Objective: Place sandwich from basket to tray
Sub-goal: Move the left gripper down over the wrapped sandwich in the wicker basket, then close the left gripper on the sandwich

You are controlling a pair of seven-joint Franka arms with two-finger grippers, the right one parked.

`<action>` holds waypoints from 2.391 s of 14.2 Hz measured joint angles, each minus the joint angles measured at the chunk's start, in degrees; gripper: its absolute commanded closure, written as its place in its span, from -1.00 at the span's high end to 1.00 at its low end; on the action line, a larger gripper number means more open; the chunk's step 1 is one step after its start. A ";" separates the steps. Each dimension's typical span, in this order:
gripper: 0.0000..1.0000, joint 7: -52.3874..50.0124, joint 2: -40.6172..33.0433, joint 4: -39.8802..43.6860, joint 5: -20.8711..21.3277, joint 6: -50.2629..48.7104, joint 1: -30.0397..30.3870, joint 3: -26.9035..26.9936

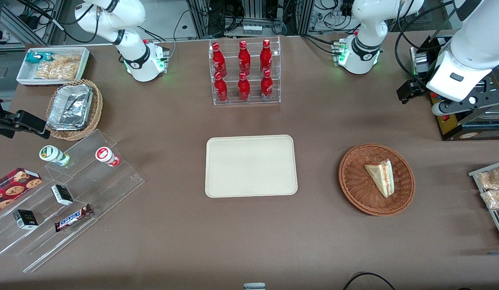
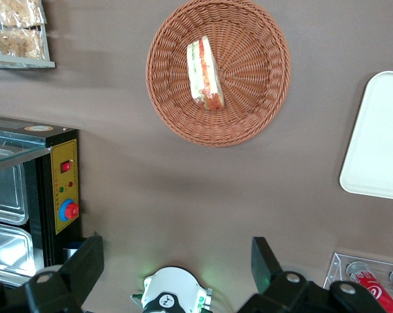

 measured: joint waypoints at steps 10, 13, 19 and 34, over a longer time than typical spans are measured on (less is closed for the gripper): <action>1.00 0.35 9.24 -0.75 3.77 1.93 0.21 0.44; 1.00 0.32 15.16 -1.48 3.99 7.46 2.06 0.65; 1.00 -5.69 20.10 -11.90 3.98 27.50 5.27 0.78; 0.14 -19.09 29.46 -18.18 3.98 42.50 5.91 0.99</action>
